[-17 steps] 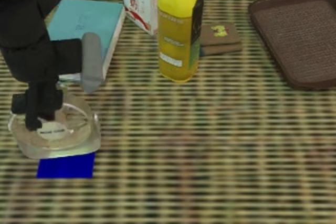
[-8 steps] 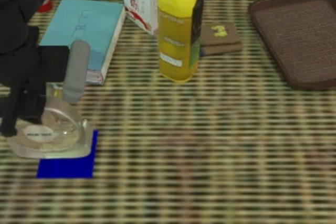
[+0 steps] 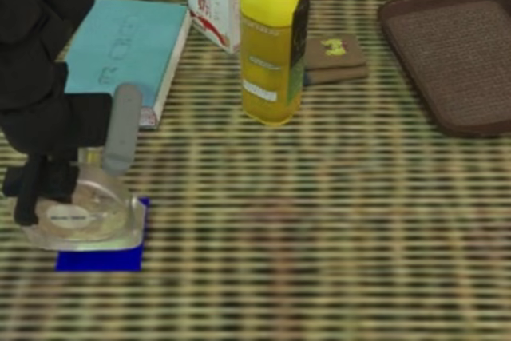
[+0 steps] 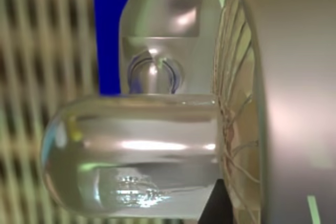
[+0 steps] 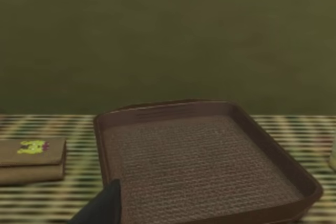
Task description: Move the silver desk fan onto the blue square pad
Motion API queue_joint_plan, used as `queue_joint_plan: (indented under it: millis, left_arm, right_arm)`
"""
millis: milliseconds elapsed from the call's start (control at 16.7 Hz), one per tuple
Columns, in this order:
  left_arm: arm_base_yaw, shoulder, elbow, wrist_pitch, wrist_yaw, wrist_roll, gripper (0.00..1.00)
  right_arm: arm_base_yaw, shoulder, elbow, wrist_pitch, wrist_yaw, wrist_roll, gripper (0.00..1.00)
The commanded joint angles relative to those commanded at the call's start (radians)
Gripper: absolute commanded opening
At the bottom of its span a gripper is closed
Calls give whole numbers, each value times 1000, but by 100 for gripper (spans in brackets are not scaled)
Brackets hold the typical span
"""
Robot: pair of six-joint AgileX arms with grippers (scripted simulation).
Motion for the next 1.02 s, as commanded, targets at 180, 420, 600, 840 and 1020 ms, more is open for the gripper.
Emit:
queue_joint_plan:
  millis: [180,420,600,840,1020]
  left_arm:
    - [0,1,-4,4,0,1,0]
    - [0,1,-4,4,0,1,23]
    - [0,1,-4,4,0,1,45]
    - [0,1,-4,4,0,1,75]
    - [0,1,-4,4,0,1,98]
  right_arm:
    - [0,0,0,0,0,0,100]
    - [0,0,0,0,0,0,100]
    - [0,0,0,0,0,0,100]
    - [0,0,0,0,0,0,100]
    - [0,0,0,0,0,0,100]
